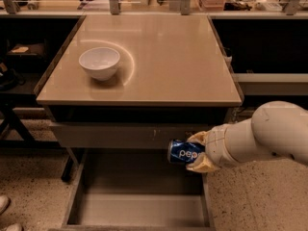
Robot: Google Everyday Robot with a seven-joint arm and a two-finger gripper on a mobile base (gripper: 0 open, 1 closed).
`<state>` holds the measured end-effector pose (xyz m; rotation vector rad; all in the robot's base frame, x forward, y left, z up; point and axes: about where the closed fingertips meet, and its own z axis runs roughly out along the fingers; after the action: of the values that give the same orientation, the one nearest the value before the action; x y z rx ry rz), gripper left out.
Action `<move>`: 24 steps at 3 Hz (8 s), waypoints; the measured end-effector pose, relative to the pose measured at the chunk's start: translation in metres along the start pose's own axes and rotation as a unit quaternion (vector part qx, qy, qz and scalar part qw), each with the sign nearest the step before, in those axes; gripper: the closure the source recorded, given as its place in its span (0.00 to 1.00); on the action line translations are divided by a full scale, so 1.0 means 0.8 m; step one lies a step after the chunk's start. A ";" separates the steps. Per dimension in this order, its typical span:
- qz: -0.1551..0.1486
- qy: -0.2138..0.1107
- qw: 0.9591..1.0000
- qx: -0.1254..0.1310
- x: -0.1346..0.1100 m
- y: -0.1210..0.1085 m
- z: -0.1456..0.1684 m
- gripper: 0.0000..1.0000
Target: Pick pepsi can from middle drawer and place on counter
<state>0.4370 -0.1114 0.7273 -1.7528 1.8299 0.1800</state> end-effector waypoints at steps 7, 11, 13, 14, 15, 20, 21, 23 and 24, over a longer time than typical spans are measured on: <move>-0.055 0.036 0.993 0.100 -0.087 -0.231 -0.124 1.00; -0.037 0.000 0.999 0.038 -0.085 -0.290 -0.047 1.00; -0.021 -0.009 1.000 0.014 -0.075 -0.291 -0.025 1.00; -0.021 -0.009 1.000 0.014 -0.075 -0.291 -0.025 1.00; -0.021 -0.009 1.000 0.014 -0.075 -0.291 -0.024 0.82; -0.020 -0.012 1.000 0.015 -0.075 -0.291 -0.026 0.00; -0.002 -0.004 0.999 0.054 -0.062 -0.299 -0.082 0.00; 0.043 0.059 0.981 0.179 -0.025 -0.296 -0.269 0.00; 0.044 0.079 0.968 0.233 -0.024 -0.283 -0.342 0.00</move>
Offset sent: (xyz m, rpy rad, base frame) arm 0.0453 -0.0256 0.1220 -0.0611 -0.2125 -0.0577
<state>0.5632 -0.2544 1.0274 -1.3863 1.8729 -0.3417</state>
